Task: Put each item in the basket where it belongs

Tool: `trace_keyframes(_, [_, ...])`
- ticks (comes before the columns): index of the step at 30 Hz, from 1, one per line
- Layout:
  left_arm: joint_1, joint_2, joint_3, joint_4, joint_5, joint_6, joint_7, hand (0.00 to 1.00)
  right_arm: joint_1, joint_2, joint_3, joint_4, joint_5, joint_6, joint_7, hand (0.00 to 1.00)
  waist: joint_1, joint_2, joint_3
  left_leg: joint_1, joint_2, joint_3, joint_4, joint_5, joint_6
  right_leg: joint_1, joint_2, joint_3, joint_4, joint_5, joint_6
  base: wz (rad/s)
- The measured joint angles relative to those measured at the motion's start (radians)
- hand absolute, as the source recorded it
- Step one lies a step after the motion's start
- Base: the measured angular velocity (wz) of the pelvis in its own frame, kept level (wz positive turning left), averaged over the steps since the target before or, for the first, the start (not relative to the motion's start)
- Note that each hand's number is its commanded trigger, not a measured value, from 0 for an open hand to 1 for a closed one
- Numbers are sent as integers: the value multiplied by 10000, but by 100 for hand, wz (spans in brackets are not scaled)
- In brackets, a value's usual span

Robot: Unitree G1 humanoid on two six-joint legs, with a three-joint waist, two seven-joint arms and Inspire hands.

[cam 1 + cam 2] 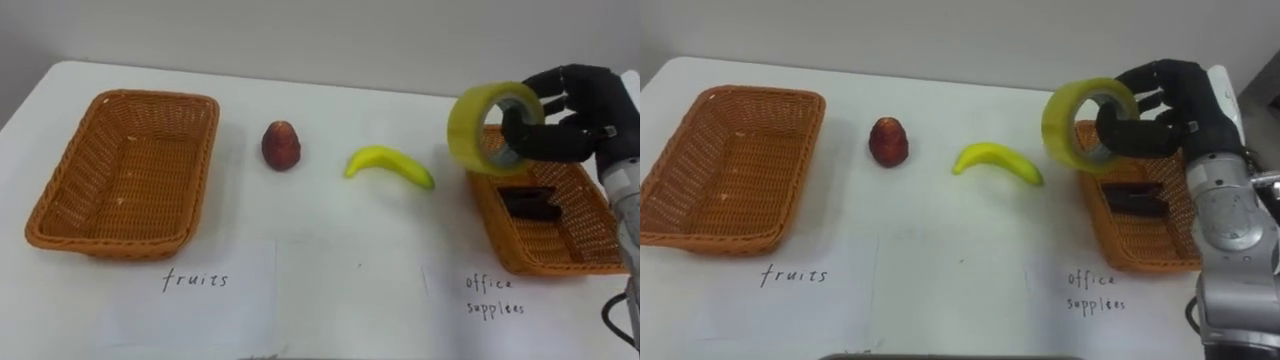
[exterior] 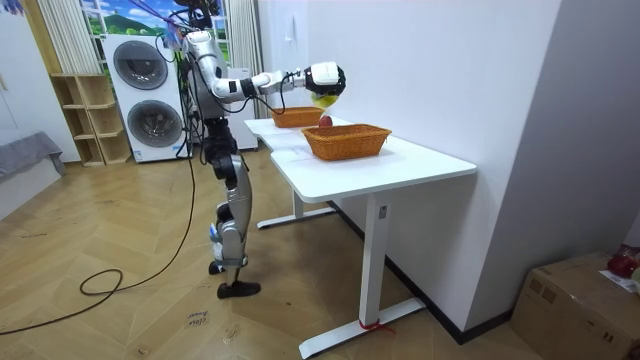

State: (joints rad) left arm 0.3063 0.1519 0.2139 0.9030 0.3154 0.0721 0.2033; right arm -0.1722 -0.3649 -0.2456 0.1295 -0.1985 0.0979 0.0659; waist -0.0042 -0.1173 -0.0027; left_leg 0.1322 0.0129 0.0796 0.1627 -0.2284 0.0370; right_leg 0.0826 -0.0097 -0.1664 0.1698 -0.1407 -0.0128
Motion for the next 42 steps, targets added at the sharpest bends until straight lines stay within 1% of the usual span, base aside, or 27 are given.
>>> trace_keyframes(3, [1, 0, 44, 2, -85, -2, 0, 0, 2, -2, -184, 468, 24, -1, -58, 100, -44, -2, 1, 8, -2, -8, -20, -1, 1, -3, -2, 3, -3, 0, 0, 0])
trace_keyframes(6, [33, 1, 186, 1, -66, -1, 3, 0, 122, -27, -195, 559, 45, 3, -178, 100, -184, 30, -4, 14, 10, 8, -46, -1, 0, -15, 10, 13, 0, 0, 0, 0])
trace_keyframes(10, [80, -2, 192, -22, -65, 0, 17, 0, 492, -258, -342, 563, 34, 3, -278, 100, -192, 44, -13, 1, 13, 39, -61, -1, -1, -74, 17, 18, 22, 0, 0, -4])
trace_keyframes(14, [144, -1, 190, -21, -67, -1, 65, 0, 595, -260, -594, 696, 39, 3, -336, 100, -217, 33, -17, -9, 13, 147, -62, -1, 0, -132, 21, 78, 55, 0, 0, -7])
trace_keyframes(19, [166, 16, 189, -22, -67, -8, 145, 0, 595, -260, -594, 947, 36, 4, -342, 100, -254, -7, -36, 2, 22, 182, -87, -1, 0, -158, 94, 151, 59, 0, -1, -4])
trace_keyframes(30, [180, 37, 189, -21, -73, -19, 279, 0, 595, -261, -594, 953, 35, 3, -343, 100, -255, -32, -34, -3, 38, 242, -120, -3, -4, -171, 117, 185, 21, 1, -2, 0])
trace_keyframes(33, [185, 47, 189, -4, -87, -74, 316, 0, 641, -260, -594, 1227, 58, -13, -347, 100, -244, -37, -36, 7, 43, 243, -118, -3, -5, -151, 119, 238, 12, 2, -4, 0])
trace_keyframes(35, [185, 47, 188, -3, -87, -74, 332, 0, 753, -260, -594, 1386, 56, -11, -360, 100, -233, -28, -31, 5, 42, 243, -118, -3, -5, -151, 118, 243, 11, 2, -4, 0])
trace_keyframes(37, [186, 47, 188, 11, -87, -74, 379, 0, 967, -259, -593, 1392, 56, -11, -371, 100, -225, 9, -5, 6, 42, 245, -118, -3, -5, -154, 117, 254, 11, 3, -4, 0])
trace_keyframes(39, [195, 48, 192, 27, -86, -74, 438, 0, 983, -260, -594, 1394, 57, -11, -412, 100, -230, 40, 14, 6, 43, 248, -119, -3, -5, -158, 118, 261, 12, 2, -4, 0])
trace_keyframes(42, [184, 49, 191, 27, -87, -74, 499, 0, 984, -260, -595, 1394, 54, -11, -423, 100, -248, 51, 13, 6, 48, 253, -118, -3, -5, -160, 122, 266, 15, 3, -6, 0])
